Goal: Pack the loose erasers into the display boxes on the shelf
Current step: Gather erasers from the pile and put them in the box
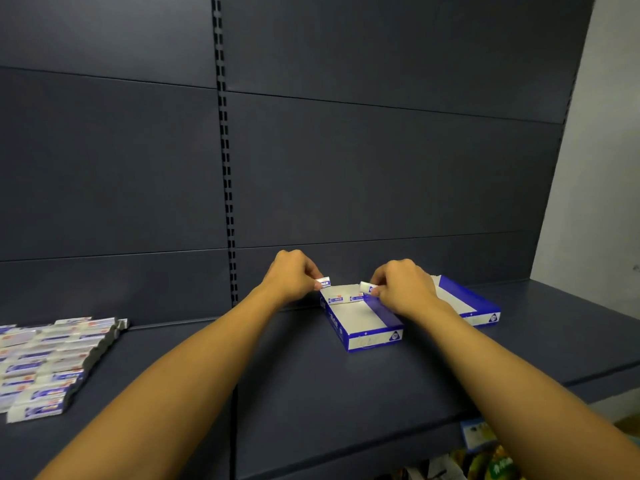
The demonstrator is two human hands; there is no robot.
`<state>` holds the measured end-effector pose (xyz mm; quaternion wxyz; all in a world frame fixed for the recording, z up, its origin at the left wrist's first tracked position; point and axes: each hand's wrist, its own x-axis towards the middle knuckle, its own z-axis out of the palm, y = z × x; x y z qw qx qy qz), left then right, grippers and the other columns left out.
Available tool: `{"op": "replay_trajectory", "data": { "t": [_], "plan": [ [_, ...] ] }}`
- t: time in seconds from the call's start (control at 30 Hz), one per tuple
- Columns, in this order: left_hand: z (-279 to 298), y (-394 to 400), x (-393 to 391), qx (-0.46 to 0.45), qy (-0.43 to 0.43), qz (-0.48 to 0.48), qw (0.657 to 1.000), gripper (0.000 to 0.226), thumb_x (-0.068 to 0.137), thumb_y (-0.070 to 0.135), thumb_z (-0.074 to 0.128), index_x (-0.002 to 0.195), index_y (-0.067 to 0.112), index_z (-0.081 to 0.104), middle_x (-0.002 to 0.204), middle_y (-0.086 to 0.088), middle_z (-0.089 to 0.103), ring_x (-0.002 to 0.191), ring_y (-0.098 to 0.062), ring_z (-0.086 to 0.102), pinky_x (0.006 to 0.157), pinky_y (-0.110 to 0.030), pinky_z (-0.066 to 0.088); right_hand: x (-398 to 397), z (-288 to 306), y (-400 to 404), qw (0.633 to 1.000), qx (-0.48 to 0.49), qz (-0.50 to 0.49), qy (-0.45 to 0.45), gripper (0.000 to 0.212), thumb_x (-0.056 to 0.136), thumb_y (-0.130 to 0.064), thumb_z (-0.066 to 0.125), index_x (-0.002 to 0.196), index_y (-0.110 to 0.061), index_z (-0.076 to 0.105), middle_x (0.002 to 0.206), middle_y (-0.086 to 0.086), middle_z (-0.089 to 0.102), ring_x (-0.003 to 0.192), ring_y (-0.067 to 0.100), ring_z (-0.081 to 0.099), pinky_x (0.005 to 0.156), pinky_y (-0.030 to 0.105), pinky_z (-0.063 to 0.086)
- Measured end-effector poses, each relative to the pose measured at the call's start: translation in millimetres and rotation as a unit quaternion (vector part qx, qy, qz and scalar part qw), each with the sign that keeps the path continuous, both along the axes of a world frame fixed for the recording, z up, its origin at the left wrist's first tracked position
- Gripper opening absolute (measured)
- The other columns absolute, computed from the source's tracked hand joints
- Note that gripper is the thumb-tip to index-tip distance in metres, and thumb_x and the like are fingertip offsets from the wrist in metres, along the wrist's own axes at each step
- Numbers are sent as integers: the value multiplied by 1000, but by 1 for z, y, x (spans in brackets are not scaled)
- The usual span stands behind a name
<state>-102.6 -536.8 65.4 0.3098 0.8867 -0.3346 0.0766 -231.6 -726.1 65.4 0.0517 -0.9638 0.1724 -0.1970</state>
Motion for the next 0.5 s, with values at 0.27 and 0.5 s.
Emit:
{"op": "replay_trajectory", "data": {
  "t": [0.27,0.5],
  "plan": [
    [-22,-39,20,-4,5,39,999,15,86,23,79,101,18,81,101,1,77,89,-11,68,83,-30,58,41,-19,-43,998,49,39,-12,17,93,-32,69,109,-28,73,105,-5,72,93,14,63,73,29,52],
    [-38,-71,30,4,15,83,996,16,86,29,80,100,21,80,100,1,77,87,-13,68,79,-32,60,76,-34,-72,990,99,102,-27,14,92,-34,70,105,-29,73,103,-7,72,88,12,62,70,27,52]
  ]
}}
